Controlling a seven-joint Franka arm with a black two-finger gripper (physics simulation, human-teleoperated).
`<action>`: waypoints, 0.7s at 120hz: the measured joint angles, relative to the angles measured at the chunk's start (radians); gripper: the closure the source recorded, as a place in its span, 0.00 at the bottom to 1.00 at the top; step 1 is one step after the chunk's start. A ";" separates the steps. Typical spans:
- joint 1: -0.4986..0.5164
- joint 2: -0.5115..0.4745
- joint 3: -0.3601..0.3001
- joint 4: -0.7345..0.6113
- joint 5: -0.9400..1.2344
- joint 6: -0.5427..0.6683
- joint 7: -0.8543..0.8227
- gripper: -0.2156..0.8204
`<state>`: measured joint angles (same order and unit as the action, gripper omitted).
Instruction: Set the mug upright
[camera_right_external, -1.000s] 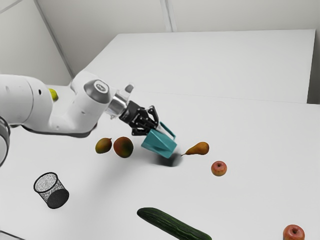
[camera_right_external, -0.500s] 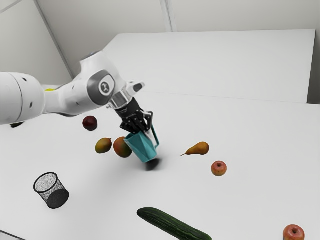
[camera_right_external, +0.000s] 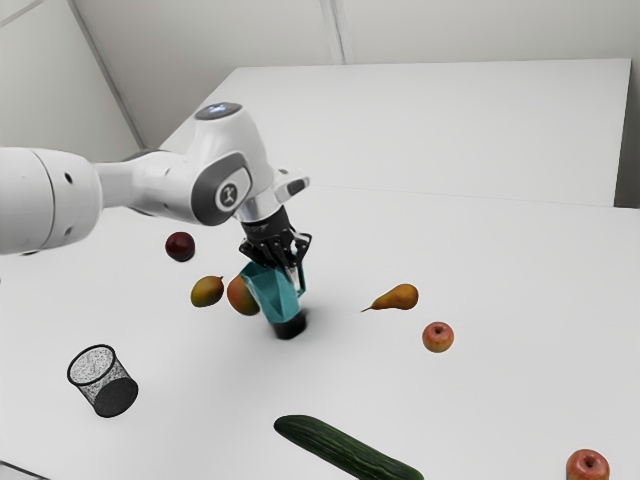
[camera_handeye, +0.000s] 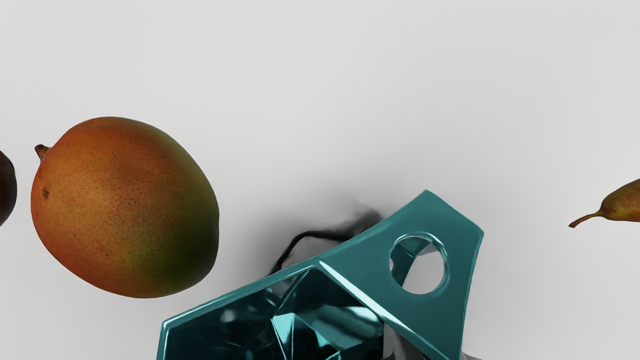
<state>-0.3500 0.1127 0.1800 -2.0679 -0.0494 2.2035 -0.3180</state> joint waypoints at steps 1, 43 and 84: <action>0.000 0.000 0.000 0.000 0.003 0.001 -0.003 0.97; -0.038 0.014 0.014 -0.007 0.086 0.049 -0.086 0.97; -0.058 0.043 0.021 -0.039 0.134 0.159 -0.117 0.97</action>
<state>-0.4077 0.1560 0.2009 -2.1066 0.0842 2.3628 -0.4355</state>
